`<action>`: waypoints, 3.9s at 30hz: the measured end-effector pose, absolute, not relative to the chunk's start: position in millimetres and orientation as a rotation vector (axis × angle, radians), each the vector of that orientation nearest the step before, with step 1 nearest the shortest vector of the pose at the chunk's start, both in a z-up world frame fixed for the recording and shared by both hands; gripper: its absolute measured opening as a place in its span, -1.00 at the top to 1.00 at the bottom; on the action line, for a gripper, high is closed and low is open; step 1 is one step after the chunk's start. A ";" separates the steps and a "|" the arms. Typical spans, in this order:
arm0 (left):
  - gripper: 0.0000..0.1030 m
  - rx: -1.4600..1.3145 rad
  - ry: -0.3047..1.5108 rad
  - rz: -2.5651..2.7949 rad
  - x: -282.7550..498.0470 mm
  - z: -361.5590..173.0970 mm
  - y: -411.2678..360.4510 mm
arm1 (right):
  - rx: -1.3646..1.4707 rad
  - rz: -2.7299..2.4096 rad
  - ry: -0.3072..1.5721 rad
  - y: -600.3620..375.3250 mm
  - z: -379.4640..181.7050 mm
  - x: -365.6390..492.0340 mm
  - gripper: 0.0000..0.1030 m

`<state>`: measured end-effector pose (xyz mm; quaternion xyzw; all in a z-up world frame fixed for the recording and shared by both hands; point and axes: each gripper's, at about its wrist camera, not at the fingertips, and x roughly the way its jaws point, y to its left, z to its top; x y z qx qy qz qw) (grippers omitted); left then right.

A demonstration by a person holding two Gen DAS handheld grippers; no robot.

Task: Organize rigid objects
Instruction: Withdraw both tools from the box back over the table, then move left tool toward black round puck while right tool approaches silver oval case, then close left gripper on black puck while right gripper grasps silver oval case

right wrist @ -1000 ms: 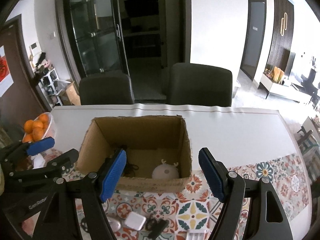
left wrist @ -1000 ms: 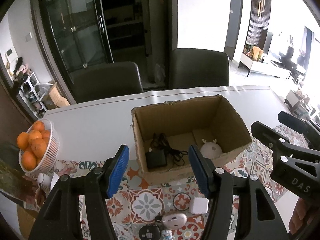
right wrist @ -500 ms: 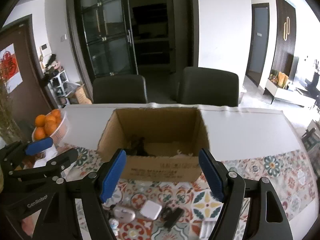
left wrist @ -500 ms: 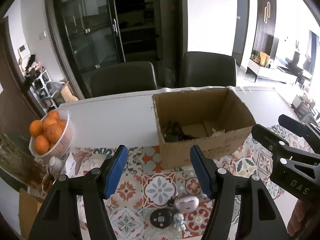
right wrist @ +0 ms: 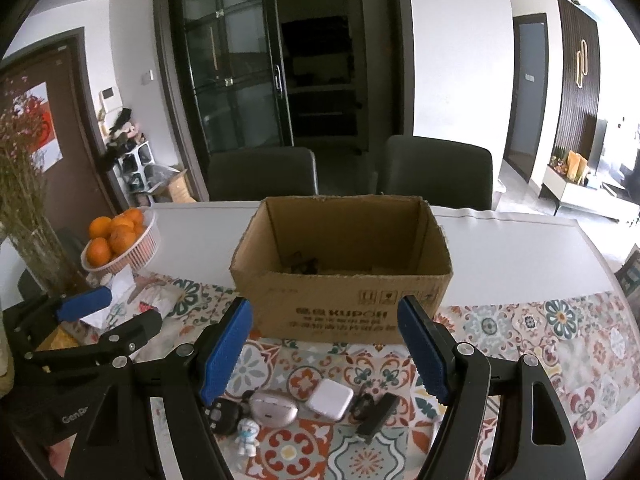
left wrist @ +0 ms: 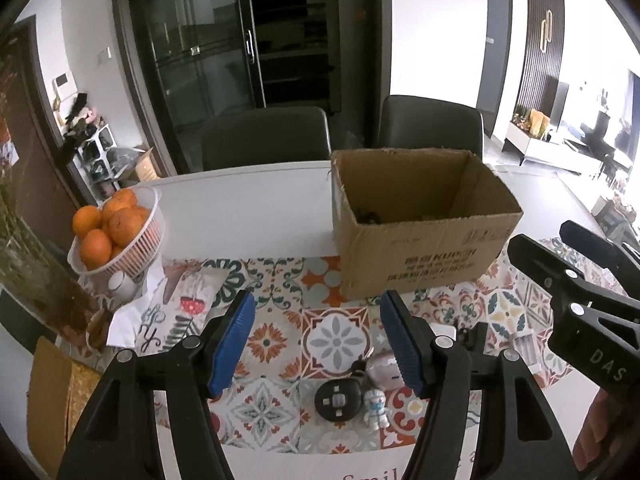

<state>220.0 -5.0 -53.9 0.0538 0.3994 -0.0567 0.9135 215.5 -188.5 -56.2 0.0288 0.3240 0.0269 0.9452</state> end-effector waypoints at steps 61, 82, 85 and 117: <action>-0.24 0.235 0.880 -0.373 170.8 -202.9 9.6 | 0.056 0.130 0.839 -145.4 -205.4 171.2 -0.47; -0.24 0.247 0.913 -0.417 194.4 -239.2 2.5 | 0.066 0.127 0.870 -143.9 -229.9 186.0 -0.47; -0.24 0.243 0.913 -0.420 197.6 -242.4 2.6 | 0.070 0.127 0.872 -144.2 -232.2 189.9 -0.47; -0.07 0.153 0.902 -0.390 220.2 -243.1 28.0 | 0.112 0.169 0.888 -126.1 -245.5 226.7 -0.47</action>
